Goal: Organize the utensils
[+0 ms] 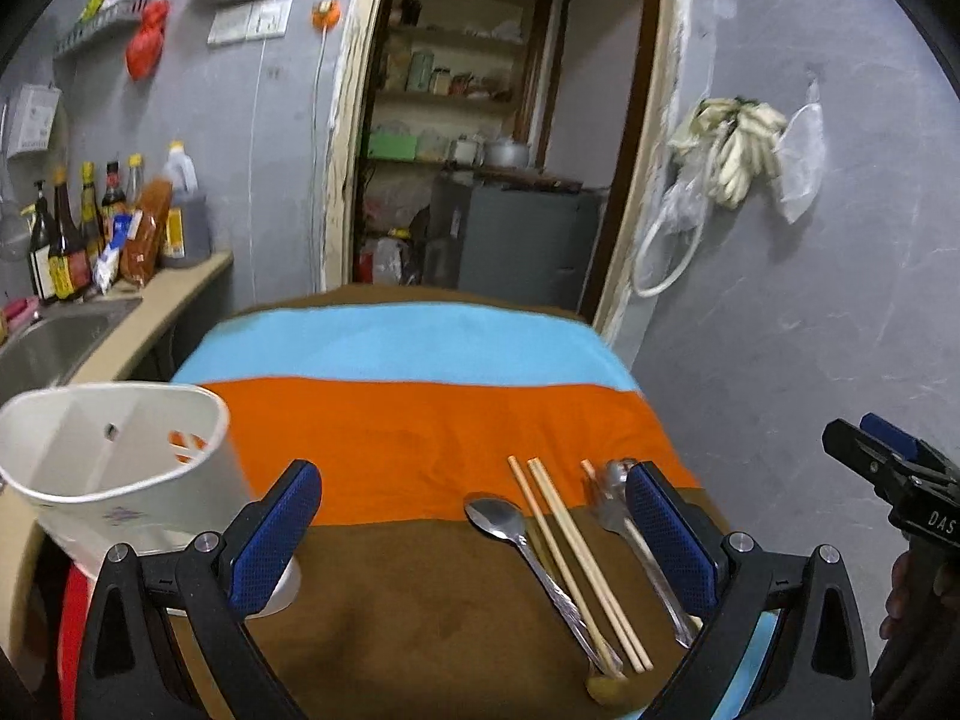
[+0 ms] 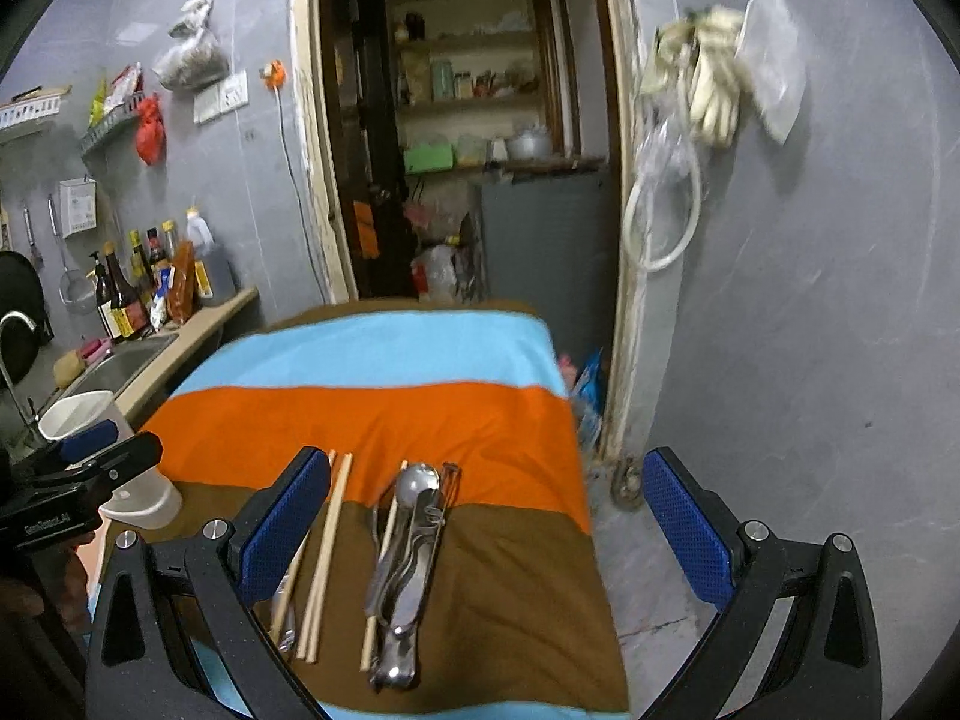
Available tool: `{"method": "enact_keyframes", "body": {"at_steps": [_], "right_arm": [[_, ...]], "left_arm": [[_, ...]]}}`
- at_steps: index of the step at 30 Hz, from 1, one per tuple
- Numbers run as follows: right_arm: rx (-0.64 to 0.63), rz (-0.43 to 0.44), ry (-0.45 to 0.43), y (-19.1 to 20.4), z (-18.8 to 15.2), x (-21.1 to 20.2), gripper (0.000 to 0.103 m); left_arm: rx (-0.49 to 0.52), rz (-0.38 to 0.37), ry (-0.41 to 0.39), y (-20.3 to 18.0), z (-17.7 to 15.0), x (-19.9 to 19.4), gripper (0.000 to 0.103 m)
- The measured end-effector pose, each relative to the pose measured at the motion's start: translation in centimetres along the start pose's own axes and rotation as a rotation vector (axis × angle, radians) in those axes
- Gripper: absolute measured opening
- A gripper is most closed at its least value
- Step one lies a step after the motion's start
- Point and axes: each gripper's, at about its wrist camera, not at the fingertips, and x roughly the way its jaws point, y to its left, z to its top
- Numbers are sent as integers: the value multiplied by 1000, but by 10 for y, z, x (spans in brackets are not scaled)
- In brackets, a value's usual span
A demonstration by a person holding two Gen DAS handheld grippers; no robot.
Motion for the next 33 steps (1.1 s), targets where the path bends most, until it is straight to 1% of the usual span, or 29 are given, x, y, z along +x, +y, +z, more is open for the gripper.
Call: {"method": "enact_keyframes", "body": {"at_steps": [3,6,7,10,11,12,14,16,18,19,22,24,26,28,29,30,32,33], "right_arm": [[33,36,63,-9,-11,37,102],[61,37,136,-15,-20,69,102],[71,45,158,-16,-23,79,101],[85,93,206,-15,-32,102,100],[81,109,220,-13,-36,109,99],[77,120,230,-11,-39,114,95],[66,149,261,-7,-45,126,91],[48,147,286,-2,-50,135,89],[31,156,295,1,-53,139,80],[28,164,302,2,-53,142,79],[28,191,327,5,-54,151,69],[33,203,344,3,-54,158,59],[39,214,362,3,-54,164,52],[36,221,367,2,-54,166,51],[32,227,371,3,-53,167,49],[29,231,375,4,-53,168,47],[29,243,385,6,-52,169,45],[31,251,388,6,-53,169,42]], "left_arm": [[-18,28,43,0,-4,26,102],[-10,44,96,-3,-9,46,102],[-2,50,127,-6,-12,55,102],[2,55,194,-9,-18,73,101],[2,55,213,-9,-20,78,99],[2,51,236,-10,-23,83,94],[-2,37,284,-9,-27,94,88],[-18,13,329,-8,-32,102,83],[-33,-1,358,-6,-35,108,74],[-35,1,366,-6,-37,110,73],[-41,-10,365,-5,-37,113,69],[-46,-17,370,-4,-36,116,62],[-54,-25,380,-3,-35,119,60],[-75,-42,397,-3,-31,121,60],[-82,-47,403,-2,-30,122,56],[-86,-52,410,-2,-29,123,48],[-105,-85,435,-3,-27,128,35],[-124,-98,446,-3,-26,129,33]]}}
